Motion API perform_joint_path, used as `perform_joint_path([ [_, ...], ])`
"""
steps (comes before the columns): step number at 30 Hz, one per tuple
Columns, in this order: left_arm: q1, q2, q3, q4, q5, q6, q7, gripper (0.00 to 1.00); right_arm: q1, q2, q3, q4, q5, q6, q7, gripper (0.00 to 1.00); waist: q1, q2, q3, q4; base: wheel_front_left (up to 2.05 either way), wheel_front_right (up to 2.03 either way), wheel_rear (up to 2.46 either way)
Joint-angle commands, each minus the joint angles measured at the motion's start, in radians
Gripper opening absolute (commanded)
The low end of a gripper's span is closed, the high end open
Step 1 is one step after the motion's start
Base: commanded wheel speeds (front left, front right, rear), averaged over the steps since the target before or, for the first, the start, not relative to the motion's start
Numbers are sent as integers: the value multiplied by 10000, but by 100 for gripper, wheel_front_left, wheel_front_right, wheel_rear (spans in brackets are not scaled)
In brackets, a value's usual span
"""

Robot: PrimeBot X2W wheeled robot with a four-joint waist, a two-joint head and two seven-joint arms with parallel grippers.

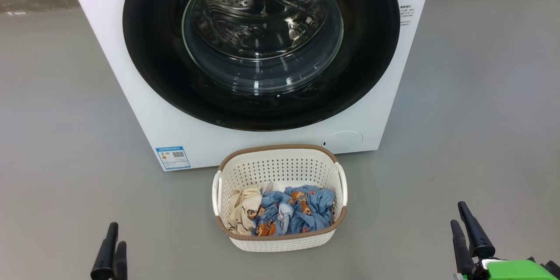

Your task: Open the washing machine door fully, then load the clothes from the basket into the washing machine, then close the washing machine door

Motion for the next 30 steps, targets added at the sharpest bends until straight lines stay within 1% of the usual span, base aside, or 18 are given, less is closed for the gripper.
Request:
perform_joint_path([
  [1, -335, 137, 22, -319, 64, -11, -49, 100, -318, -69, 48, -305, -83, 1, -73, 100, 7, -1, 4, 1, 0, 0, 0],
  [4, -351, 148, -12, -380, 88, -13, -107, 100, -343, -78, 74, -352, -115, 2, -126, 100, -2, -1, 20, 2, 0, 0, 0],
  [19, -449, 288, -243, -690, 301, -28, -491, 100, -469, -204, 294, -550, -367, 3, -472, 100, -3, -1, 28, -2, 0, 0, 0],
  [24, -468, 504, -451, -764, 787, -32, -762, 100, -518, -380, 472, -525, -830, 4, -739, 100, -3, -1, 20, -4, 0, 0, 0],
  [30, -513, 720, -630, -769, 1823, -38, -1006, 100, -629, -583, 672, -379, -1898, 5, -1025, 100, -3, -1, 4, -1, 0, 0, 0],
])
